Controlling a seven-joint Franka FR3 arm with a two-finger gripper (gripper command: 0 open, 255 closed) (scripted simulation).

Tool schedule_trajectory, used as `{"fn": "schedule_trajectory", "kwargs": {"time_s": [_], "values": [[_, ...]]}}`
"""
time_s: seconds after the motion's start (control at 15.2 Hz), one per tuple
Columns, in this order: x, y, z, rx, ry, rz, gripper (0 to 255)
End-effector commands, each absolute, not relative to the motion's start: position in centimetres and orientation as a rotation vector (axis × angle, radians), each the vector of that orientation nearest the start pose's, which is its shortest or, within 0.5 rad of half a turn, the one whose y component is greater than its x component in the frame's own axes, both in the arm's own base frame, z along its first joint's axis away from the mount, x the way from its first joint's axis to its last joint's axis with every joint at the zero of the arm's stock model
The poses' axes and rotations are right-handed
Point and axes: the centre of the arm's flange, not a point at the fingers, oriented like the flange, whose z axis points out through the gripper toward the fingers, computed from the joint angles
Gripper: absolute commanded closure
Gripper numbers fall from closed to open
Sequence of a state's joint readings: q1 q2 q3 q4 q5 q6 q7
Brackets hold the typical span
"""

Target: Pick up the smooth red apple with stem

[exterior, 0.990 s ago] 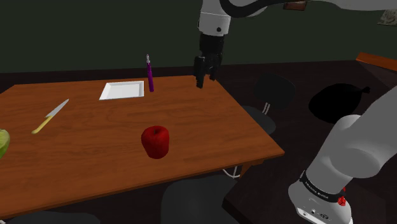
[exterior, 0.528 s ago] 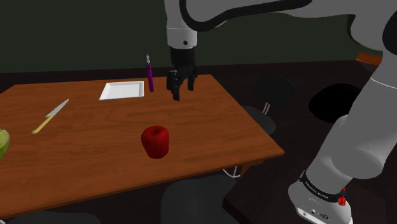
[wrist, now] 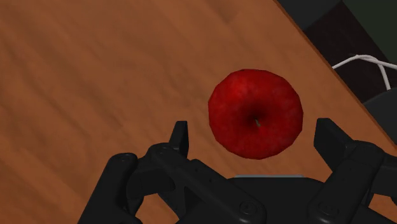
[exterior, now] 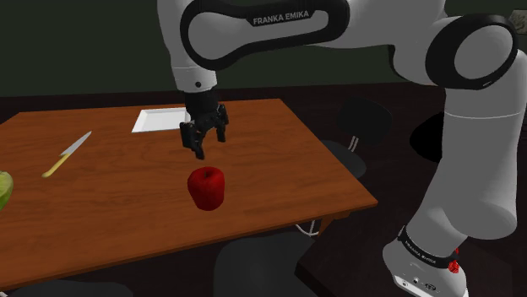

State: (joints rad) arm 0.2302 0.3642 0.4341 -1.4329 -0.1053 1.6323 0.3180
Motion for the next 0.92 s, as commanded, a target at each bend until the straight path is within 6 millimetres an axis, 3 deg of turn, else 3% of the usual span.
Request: {"fn": "schedule_trajectory", "kwargs": {"time_s": [0.0, 0.53, 0.66, 0.73, 0.86], "values": [[55.1, 38.3, 47.5, -3.107, -0.567, 0.258, 0], [55.1, 38.3, 43.5, -3.107, -0.567, 0.258, 0], [55.1, 38.3, 43.5, -3.107, -0.567, 0.258, 0], [55.1, 38.2, 43.5, -3.107, -0.567, 0.258, 255], [55.1, 38.2, 43.6, -3.107, -0.567, 0.258, 255]]}}
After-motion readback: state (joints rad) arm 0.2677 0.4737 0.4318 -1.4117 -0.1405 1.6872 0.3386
